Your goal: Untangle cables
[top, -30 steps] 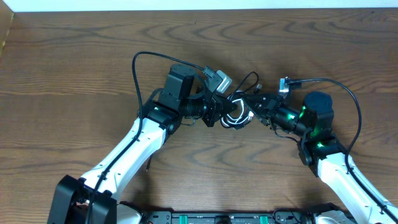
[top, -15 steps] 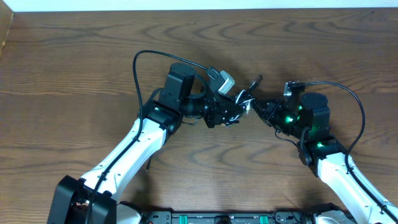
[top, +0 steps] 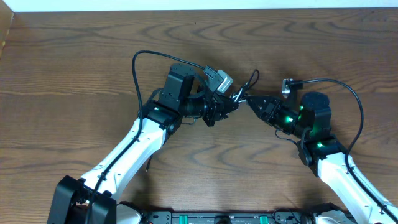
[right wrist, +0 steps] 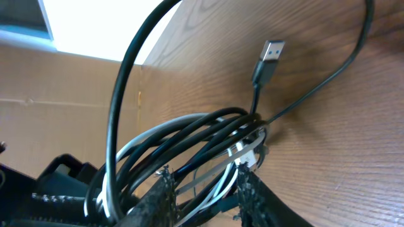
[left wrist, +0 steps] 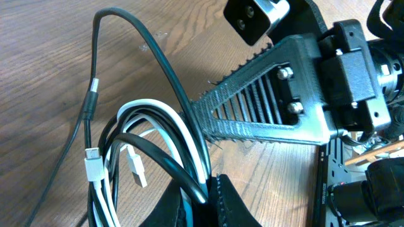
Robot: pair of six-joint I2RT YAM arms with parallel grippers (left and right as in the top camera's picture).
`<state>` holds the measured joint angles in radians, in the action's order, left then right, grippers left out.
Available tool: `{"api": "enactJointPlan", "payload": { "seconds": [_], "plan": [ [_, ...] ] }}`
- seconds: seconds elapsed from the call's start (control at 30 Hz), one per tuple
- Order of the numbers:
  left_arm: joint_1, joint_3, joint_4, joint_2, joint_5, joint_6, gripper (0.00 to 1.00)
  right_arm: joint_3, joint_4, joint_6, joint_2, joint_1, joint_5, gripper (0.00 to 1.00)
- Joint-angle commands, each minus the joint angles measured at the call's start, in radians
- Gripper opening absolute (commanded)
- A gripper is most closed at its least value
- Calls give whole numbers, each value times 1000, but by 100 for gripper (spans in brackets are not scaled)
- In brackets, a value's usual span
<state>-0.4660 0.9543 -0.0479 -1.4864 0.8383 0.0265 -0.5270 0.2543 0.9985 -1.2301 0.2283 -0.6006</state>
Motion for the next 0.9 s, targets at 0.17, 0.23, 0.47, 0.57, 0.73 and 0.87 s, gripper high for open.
{"api": "enactJointPlan", "payload": {
  "seconds": [0.17, 0.23, 0.47, 0.57, 0.73, 0.87],
  "plan": [
    [-1, 14, 3, 24, 6, 7, 8, 0, 25, 71, 0, 0, -103, 33],
    [-2, 14, 4, 24, 6, 7, 8, 0, 26, 108, 0, 0, -102, 33],
    [-10, 14, 7, 24, 18, 7, 8, 0, 35, 213, 0, 5, -84, 35],
    [-29, 14, 8, 24, 24, 7, 8, 0, 34, 236, 0, 24, -52, 38],
    [-53, 14, 42, 24, 76, 7, 8, 0, 34, 273, 0, 87, 55, 28],
    [-53, 14, 123, 26, 204, 6, 8, 0, 1, 272, 0, 100, 115, 2]
  ]
}}
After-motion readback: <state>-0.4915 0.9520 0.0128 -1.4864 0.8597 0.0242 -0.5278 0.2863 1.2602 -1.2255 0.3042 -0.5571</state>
